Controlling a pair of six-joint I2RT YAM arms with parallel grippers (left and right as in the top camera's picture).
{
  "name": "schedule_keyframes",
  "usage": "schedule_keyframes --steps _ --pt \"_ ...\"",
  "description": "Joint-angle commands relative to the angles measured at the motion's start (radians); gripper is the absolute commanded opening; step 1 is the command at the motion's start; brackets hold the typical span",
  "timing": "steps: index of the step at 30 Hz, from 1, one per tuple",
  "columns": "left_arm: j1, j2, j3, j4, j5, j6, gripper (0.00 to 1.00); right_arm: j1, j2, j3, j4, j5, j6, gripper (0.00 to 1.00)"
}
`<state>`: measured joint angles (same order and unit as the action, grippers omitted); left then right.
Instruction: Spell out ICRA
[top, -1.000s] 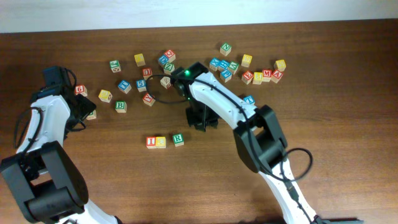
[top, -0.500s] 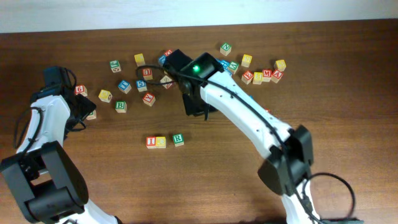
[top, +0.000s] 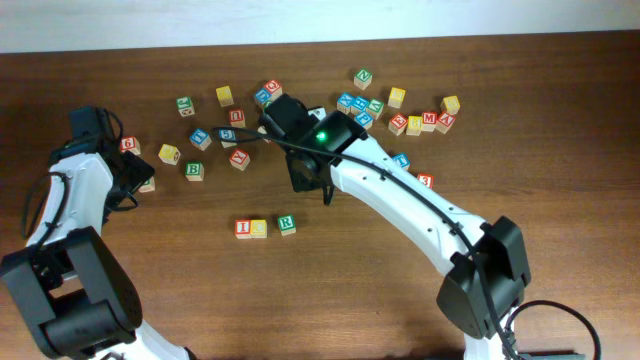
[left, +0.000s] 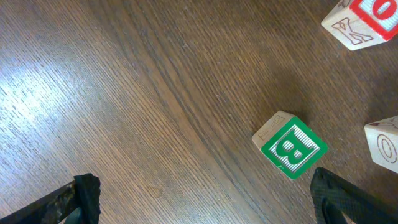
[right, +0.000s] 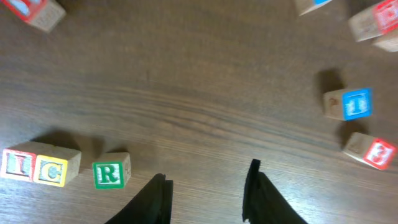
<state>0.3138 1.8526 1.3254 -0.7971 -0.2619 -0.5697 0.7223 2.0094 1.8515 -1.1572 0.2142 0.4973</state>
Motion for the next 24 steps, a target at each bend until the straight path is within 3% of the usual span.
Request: schedule_keyframes --steps 1,5,7,8,12,18,24 --pt "0.002 -0.022 -0.004 -0.001 -0.003 -0.002 0.99 -0.023 0.009 -0.016 0.006 -0.046 0.002 0.44" --pt "0.002 -0.022 -0.004 -0.001 -0.003 -0.002 0.99 -0.022 0.009 -0.016 0.003 -0.047 0.002 0.45" --pt "0.002 -0.022 -0.004 -0.001 -0.003 -0.002 0.99 -0.023 0.009 -0.016 -0.001 -0.074 0.002 0.33" --pt "0.002 -0.022 -0.004 -0.001 -0.003 -0.002 0.99 -0.023 0.009 -0.016 -0.011 -0.073 0.002 0.21" --pt "0.002 -0.022 -0.004 -0.001 -0.003 -0.002 0.99 -0.023 0.01 -0.07 -0.003 -0.077 0.002 0.11" --pt "0.002 -0.022 -0.004 -0.001 -0.003 -0.002 0.99 -0.023 0.01 -0.245 0.152 -0.223 0.002 0.1" --pt "0.002 -0.022 -0.004 -0.001 -0.003 -0.002 0.99 -0.023 0.01 -0.4 0.353 -0.23 0.002 0.12"
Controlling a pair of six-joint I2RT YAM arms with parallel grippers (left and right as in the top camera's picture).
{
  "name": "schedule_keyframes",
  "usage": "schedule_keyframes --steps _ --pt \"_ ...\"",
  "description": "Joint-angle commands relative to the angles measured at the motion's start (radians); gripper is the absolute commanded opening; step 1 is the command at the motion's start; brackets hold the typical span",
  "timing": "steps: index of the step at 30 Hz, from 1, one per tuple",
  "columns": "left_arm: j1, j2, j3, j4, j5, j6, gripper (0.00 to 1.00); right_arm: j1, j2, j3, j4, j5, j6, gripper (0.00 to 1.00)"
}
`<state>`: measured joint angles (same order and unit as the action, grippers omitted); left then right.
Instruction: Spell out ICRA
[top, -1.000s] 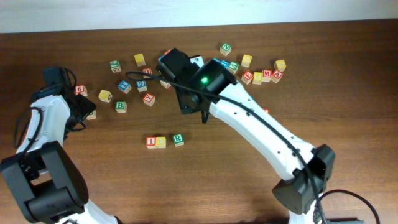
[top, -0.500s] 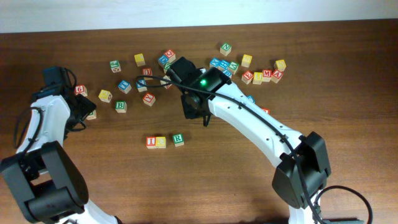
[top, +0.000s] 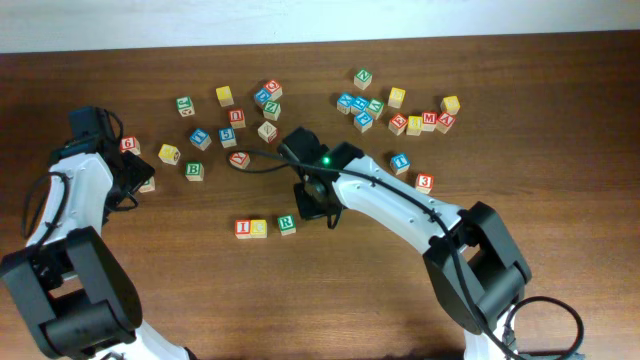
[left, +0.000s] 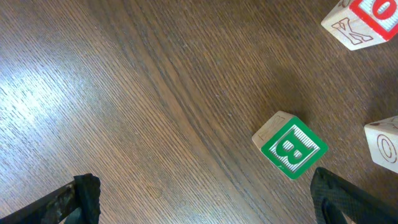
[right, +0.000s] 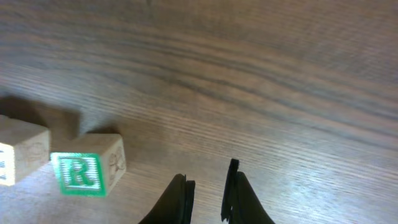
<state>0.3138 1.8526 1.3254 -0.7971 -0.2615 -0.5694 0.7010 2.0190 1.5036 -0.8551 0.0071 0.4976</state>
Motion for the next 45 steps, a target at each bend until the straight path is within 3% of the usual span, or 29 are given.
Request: schedule_keyframes --steps 1,8,29,34,36,41,45 --pt "0.002 -0.022 -0.004 -0.001 -0.004 -0.003 0.99 -0.001 0.0 -0.07 0.076 -0.023 0.001 0.12" --pt "0.002 -0.022 -0.004 -0.001 -0.004 -0.003 0.99 -0.001 0.0 -0.11 0.134 -0.023 0.001 0.24" --pt "0.002 -0.022 -0.004 -0.001 -0.004 -0.003 0.99 0.0 0.05 -0.114 0.161 -0.023 0.001 0.24" --pt "0.002 -0.022 -0.004 -0.001 -0.004 -0.003 1.0 0.0 0.05 -0.114 0.164 -0.023 0.001 0.26" --pt "0.002 -0.022 -0.004 -0.001 -0.004 -0.003 0.99 0.0 0.05 -0.114 0.164 -0.023 0.001 0.31" --pt "0.002 -0.022 -0.004 -0.001 -0.004 -0.003 0.99 0.0 0.05 -0.114 0.165 -0.023 0.001 0.3" --pt "0.002 -0.022 -0.004 -0.001 -0.004 -0.003 0.99 0.0 0.05 -0.114 0.165 -0.023 0.001 0.19"
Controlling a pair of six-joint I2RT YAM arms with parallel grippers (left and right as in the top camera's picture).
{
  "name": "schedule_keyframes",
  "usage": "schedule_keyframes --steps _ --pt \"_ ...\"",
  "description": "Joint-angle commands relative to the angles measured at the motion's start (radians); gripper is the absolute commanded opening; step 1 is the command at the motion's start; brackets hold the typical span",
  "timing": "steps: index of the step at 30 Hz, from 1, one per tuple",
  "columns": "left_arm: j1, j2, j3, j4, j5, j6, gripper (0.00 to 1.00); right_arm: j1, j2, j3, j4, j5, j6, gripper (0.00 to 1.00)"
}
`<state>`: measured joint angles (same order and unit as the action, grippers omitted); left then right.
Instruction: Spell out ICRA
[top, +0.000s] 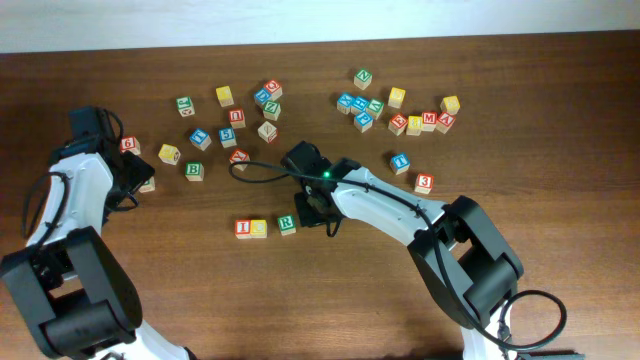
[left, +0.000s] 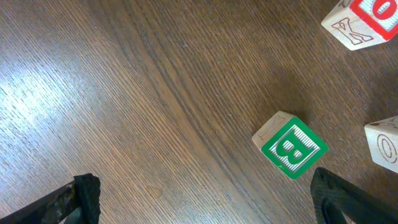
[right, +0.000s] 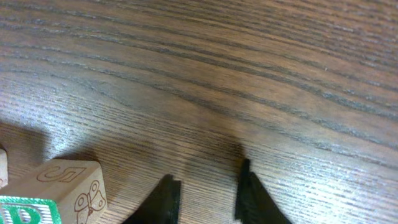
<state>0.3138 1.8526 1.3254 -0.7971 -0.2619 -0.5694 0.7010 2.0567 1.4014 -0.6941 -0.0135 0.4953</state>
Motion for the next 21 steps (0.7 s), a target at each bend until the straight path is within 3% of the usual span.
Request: schedule_keyframes --steps 1,21 --pt "0.002 -0.022 -0.004 -0.001 -0.003 -0.003 0.99 0.0 0.012 -0.012 0.004 -0.002 0.003 0.19" --pt "0.002 -0.022 -0.004 -0.001 -0.003 -0.003 0.99 0.0 0.012 -0.012 0.039 -0.002 0.003 0.19"
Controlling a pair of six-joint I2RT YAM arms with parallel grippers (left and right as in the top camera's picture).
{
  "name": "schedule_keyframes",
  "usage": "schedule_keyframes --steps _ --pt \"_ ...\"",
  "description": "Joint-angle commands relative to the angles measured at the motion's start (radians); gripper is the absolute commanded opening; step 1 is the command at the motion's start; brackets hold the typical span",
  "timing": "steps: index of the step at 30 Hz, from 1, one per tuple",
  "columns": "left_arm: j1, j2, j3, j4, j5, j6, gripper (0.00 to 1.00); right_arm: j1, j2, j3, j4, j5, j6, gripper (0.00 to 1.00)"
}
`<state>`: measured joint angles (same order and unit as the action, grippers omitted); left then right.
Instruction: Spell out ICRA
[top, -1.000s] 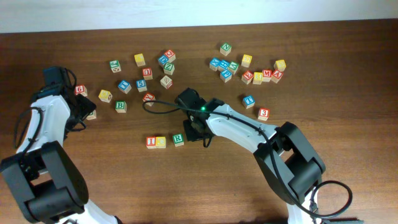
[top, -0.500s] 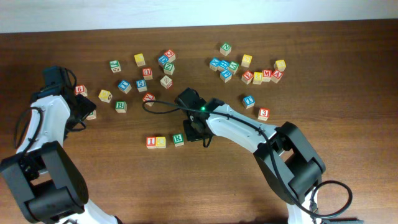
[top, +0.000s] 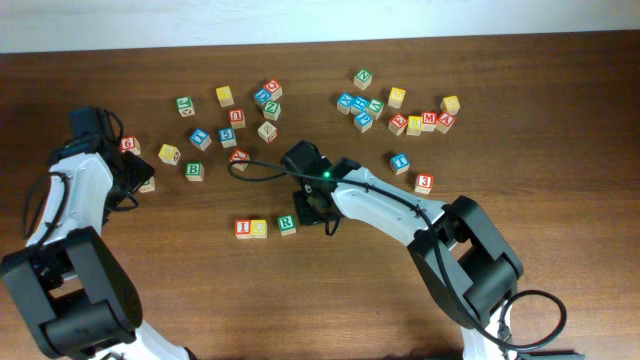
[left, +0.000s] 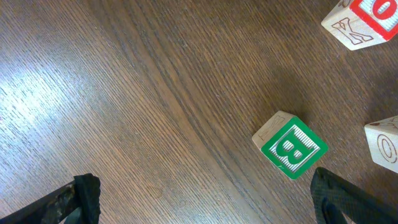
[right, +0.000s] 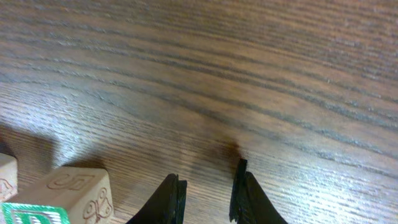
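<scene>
Three blocks make a row near the table's front: a red I (top: 244, 228), a yellow C (top: 259, 228) and a green R (top: 287, 224) a small gap to their right. My right gripper (top: 320, 214) is low over bare wood just right of the R block (right: 59, 198); its jaws (right: 208, 183) stand narrowly open, nothing between them. My left gripper (top: 138, 180) is at the table's left, wide open (left: 205, 202) over bare wood, with a green B block (left: 289, 151) near its right finger. I cannot make out an A block.
Several loose letter and number blocks lie scattered across the back, one group around (top: 235, 118) and another around (top: 400, 110). A blue block (top: 400, 161) and a red-numbered block (top: 424, 182) lie right of my right arm. Bare wood lies right of the R block.
My right gripper's jaws stand slightly closer together and the wrist has shifted a little beside the R block. The blocks and my left arm have not moved.
My right gripper was open and empty over the table behind the row of I, C and R. Then it was lower and nearer the R block, jaws almost shut. Later it sat low just right of R with jaws a little apart, as now. My left arm stayed still.
</scene>
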<state>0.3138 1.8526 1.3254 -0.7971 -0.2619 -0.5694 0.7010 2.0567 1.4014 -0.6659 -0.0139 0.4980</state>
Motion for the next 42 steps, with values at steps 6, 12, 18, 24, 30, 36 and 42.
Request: schedule_keyframes --steps 6,12,18,24,30,36,42 --pt "0.002 -0.022 -0.004 -0.001 -0.003 -0.003 1.0 0.0 0.012 -0.012 0.009 -0.094 0.002 0.17" --pt "0.002 -0.022 -0.004 -0.001 -0.003 -0.003 0.99 0.001 0.012 -0.012 0.008 -0.111 0.014 0.15" --pt "0.002 -0.022 -0.004 -0.001 -0.003 -0.003 0.99 0.039 0.013 -0.012 0.009 -0.114 0.036 0.15" --pt "0.002 -0.022 -0.004 -0.001 -0.003 -0.003 0.99 0.053 0.013 -0.012 0.013 -0.114 0.066 0.14" --pt "0.002 -0.022 -0.004 -0.001 -0.003 -0.003 0.99 0.063 0.013 -0.012 0.017 -0.114 0.125 0.13" --pt "0.002 -0.022 -0.004 -0.001 -0.003 -0.003 0.99 0.085 0.013 -0.012 0.043 -0.114 0.124 0.13" --pt "0.002 -0.022 -0.004 -0.001 -0.003 -0.003 0.99 0.085 0.013 -0.012 0.043 -0.114 0.149 0.13"
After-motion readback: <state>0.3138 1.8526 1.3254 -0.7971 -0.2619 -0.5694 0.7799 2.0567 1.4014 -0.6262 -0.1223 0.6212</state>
